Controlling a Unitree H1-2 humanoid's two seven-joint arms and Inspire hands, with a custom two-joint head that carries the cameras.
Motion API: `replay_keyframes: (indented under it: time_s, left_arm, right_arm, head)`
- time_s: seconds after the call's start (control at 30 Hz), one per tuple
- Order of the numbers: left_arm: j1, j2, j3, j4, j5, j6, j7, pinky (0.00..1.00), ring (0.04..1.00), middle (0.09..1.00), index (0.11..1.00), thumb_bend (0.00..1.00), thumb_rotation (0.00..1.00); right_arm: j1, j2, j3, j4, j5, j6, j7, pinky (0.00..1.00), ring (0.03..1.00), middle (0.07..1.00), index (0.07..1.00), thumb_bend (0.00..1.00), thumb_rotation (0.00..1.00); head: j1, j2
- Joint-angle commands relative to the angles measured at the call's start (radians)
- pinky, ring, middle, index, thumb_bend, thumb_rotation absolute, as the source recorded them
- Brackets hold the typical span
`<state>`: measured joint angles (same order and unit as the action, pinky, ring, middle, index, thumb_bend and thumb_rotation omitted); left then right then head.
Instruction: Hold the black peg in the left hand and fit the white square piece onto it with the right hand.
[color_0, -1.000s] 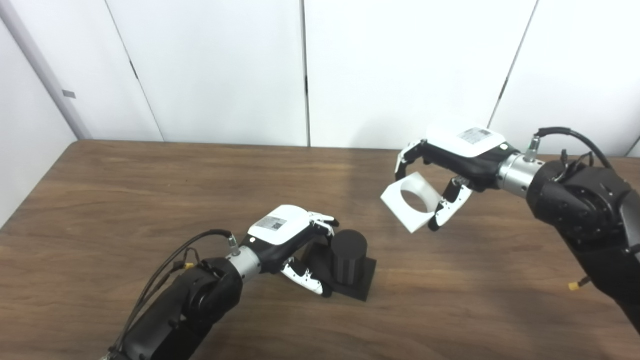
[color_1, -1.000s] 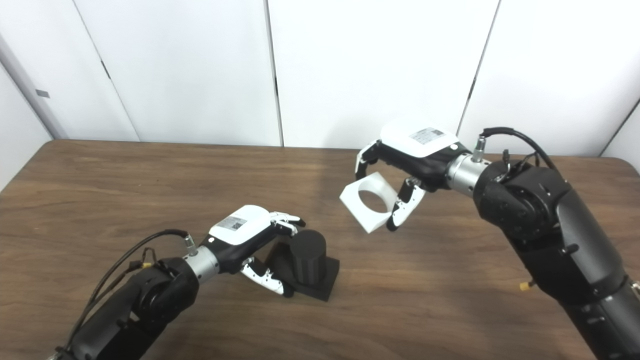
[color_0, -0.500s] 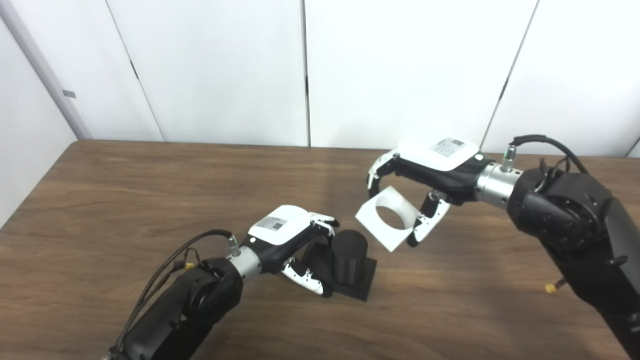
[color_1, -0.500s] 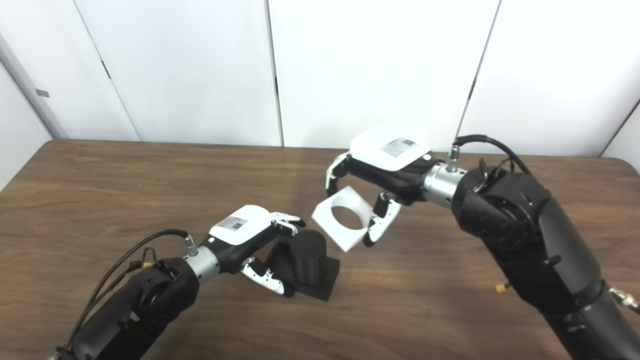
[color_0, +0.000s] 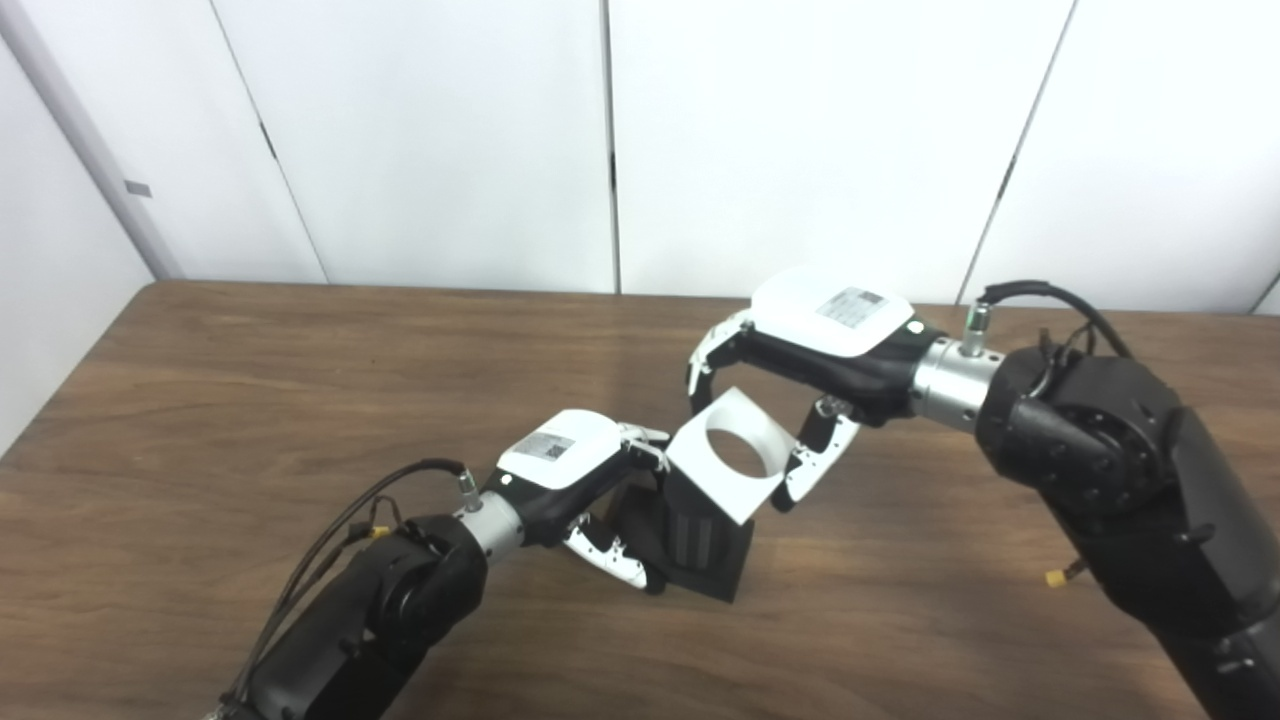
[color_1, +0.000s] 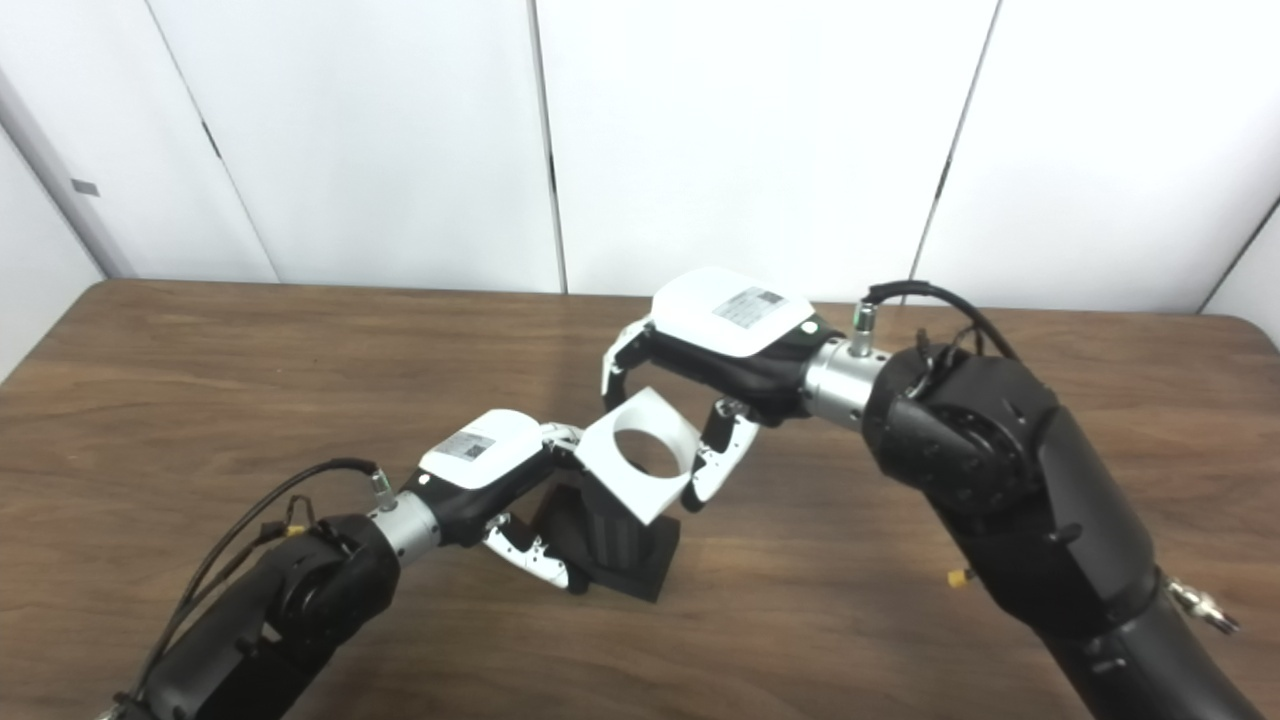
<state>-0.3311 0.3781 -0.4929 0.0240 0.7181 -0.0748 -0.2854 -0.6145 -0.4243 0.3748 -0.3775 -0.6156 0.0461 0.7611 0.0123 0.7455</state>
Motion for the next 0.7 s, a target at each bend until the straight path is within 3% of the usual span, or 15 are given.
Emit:
replay_keyframes:
  time_s: [0.0, 0.27, 0.67]
  left_arm:
    - [0.006, -0.011, -0.034, 0.023, 0.038, 0.019, -0.05, 0.8, 0.878, 0.878, 0.49, 0.52, 0.07]
    - [0.009, -0.012, -0.033, 0.01, 0.037, 0.033, -0.059, 0.82, 0.878, 0.877, 0.491, 0.52, 0.07]
    - [0.01, -0.01, -0.038, -0.002, 0.041, 0.04, -0.061, 0.81, 0.879, 0.877, 0.491, 0.52, 0.07]
  right_arm:
    - [-0.031, 0.012, -0.001, 0.001, -0.004, 0.001, -0.012, 0.66, 0.741, 0.732, 0.477, 0.52, 0.13]
    - [-0.028, 0.033, 0.031, 0.03, -0.03, -0.01, -0.017, 0.66, 0.743, 0.737, 0.477, 0.52, 0.13]
    - [-0.03, 0.04, 0.033, 0.054, -0.035, -0.022, -0.022, 0.66, 0.736, 0.729, 0.477, 0.52, 0.13]
  head:
    - [0.001, 0.001]
    - [0.002, 0.006]
    - [0.001, 0.01]
